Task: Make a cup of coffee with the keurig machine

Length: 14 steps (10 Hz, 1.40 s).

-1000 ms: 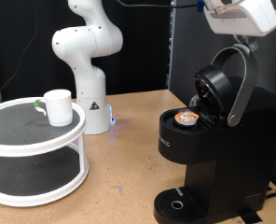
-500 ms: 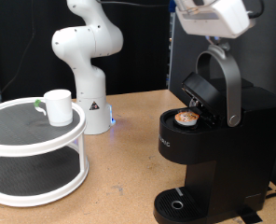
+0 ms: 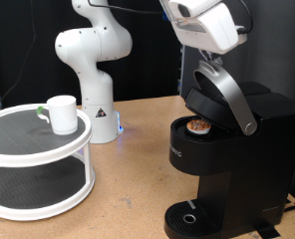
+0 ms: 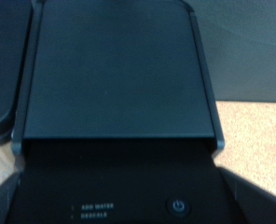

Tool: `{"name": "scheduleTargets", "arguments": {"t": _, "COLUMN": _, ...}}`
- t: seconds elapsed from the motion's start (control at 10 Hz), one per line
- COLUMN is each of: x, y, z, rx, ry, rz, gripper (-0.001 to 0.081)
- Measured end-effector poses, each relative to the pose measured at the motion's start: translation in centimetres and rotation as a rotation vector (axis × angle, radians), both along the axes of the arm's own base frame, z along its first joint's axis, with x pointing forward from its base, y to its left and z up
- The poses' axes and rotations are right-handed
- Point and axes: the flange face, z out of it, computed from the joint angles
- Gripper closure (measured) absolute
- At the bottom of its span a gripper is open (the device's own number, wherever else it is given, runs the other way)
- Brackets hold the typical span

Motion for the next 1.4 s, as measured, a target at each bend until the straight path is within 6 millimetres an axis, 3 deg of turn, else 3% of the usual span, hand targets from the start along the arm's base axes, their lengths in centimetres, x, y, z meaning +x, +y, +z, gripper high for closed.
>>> {"name": "scheduleTargets", "arguments": {"t": 0.9, "x": -0.1, "y": -2.4, "z": -1.7, "rx": -0.072, "ry": -0.009, "rz": 0.039, "gripper": 0.0799}}
{"name": "scheduleTargets", "arguments": {"t": 1.4, "x": -0.8, "y": -6.3, "z": -5.0, "rx": -0.126, "ry": -0.019, "rz": 0.062, "gripper": 0.0799}}
